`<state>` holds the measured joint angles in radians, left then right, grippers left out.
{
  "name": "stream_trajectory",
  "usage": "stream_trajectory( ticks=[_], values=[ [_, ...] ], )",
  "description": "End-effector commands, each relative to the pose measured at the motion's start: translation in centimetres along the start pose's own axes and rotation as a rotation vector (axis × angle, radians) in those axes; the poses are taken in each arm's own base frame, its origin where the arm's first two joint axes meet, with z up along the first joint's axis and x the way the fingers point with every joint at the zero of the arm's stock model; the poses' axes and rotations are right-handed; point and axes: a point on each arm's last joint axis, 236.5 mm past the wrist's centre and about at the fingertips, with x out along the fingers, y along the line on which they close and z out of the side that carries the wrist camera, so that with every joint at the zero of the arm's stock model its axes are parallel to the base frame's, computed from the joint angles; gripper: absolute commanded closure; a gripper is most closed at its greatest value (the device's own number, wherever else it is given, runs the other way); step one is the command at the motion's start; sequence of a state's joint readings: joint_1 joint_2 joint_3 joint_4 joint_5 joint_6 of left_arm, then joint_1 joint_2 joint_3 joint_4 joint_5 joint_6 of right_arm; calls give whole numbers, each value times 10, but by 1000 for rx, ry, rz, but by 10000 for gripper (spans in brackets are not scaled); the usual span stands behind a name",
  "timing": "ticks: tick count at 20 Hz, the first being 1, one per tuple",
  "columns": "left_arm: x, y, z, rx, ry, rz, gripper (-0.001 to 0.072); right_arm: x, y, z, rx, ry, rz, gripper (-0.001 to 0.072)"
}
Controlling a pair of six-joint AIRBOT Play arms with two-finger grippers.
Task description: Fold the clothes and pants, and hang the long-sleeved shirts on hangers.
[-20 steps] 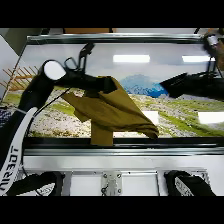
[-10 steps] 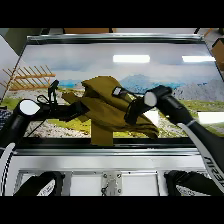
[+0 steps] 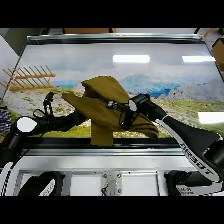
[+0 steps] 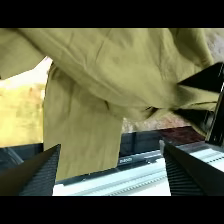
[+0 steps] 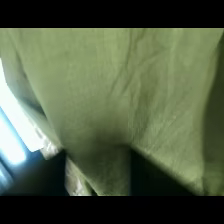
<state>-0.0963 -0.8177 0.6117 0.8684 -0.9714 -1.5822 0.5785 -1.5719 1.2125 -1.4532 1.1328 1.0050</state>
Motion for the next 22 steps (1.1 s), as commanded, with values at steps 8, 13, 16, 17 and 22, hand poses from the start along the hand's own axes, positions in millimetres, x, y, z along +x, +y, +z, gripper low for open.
stream_trajectory(
  ticks=[8,13,16,17,22],
  values=[
    [77,-9,-47,-15,182,45,21,-105,-42,5,375,-257,-127,694],
    [143,-34,-64,58,318,80,21,-178,-69,-28,647,-415,-170,694],
    [172,-42,-66,78,359,91,21,-185,-71,-38,685,-419,-157,694],
    [179,-44,-63,80,364,92,21,-185,-71,-40,689,-413,-155,694],
    [199,-43,-66,61,439,115,284,-185,-71,-40,690,-415,-155,694]
  ],
)
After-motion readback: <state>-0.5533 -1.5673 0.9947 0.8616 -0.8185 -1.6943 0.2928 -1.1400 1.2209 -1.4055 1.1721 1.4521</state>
